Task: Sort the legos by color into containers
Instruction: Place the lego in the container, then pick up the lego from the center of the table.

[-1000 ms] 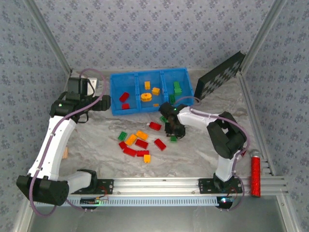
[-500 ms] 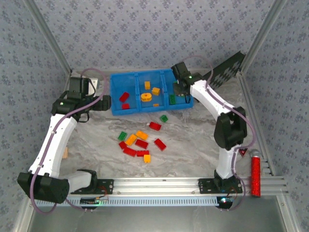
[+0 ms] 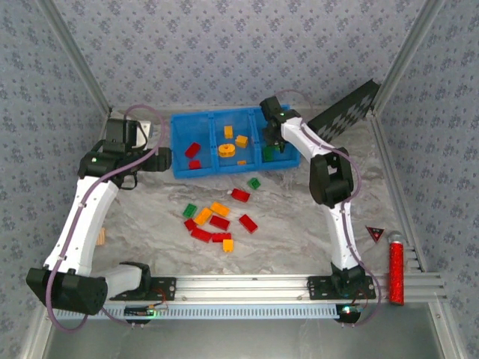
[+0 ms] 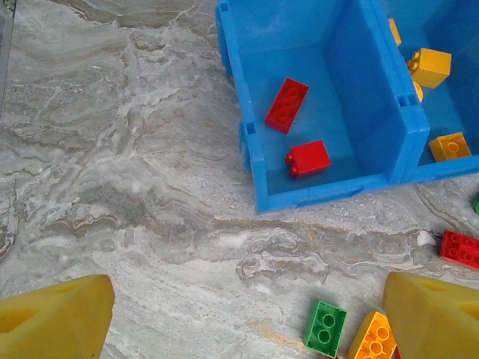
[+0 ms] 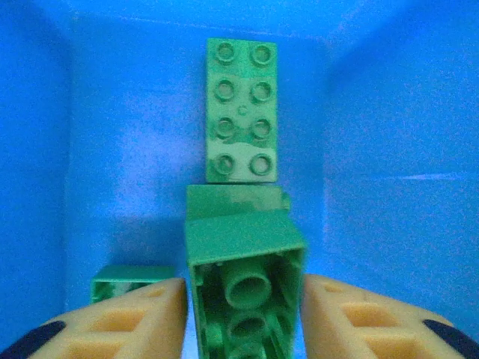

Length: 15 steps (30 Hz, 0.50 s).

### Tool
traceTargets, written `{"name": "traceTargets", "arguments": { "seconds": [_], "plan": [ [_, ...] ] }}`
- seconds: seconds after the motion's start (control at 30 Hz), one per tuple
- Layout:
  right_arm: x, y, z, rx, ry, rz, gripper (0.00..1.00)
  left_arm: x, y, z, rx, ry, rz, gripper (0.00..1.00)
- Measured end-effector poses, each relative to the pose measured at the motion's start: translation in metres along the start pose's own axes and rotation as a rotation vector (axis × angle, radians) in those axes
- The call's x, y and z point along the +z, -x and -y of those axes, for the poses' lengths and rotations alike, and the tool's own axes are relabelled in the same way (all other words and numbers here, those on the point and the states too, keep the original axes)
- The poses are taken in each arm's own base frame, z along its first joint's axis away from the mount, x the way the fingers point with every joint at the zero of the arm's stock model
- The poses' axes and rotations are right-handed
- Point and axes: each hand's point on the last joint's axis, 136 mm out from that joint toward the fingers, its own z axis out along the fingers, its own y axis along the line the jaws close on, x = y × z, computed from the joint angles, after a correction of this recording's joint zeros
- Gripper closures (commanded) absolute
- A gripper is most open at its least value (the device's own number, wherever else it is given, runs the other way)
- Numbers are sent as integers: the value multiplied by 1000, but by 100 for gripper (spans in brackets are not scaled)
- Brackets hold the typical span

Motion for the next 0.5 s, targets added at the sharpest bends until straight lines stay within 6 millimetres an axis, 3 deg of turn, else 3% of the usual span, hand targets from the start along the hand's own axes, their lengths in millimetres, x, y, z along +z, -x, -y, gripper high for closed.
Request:
{"name": "traceTargets", "arguments": {
  "seconds": [0.13,0.23,0.33,0.5],
  "plan": [
    [-3,-1,3,3,5,-8,47,0,2,0,0,-1,3,7],
    [-18,-3,2,0,24,-6,47,1,2,0,0,-1,0,7],
    [-48,-7,2,-5,47,14,46,1,3,0,0,-1,1,7],
    [-120,-25,-15,-58,142,91,40,-1,3,0,-1,-1,6,7]
  ]
}}
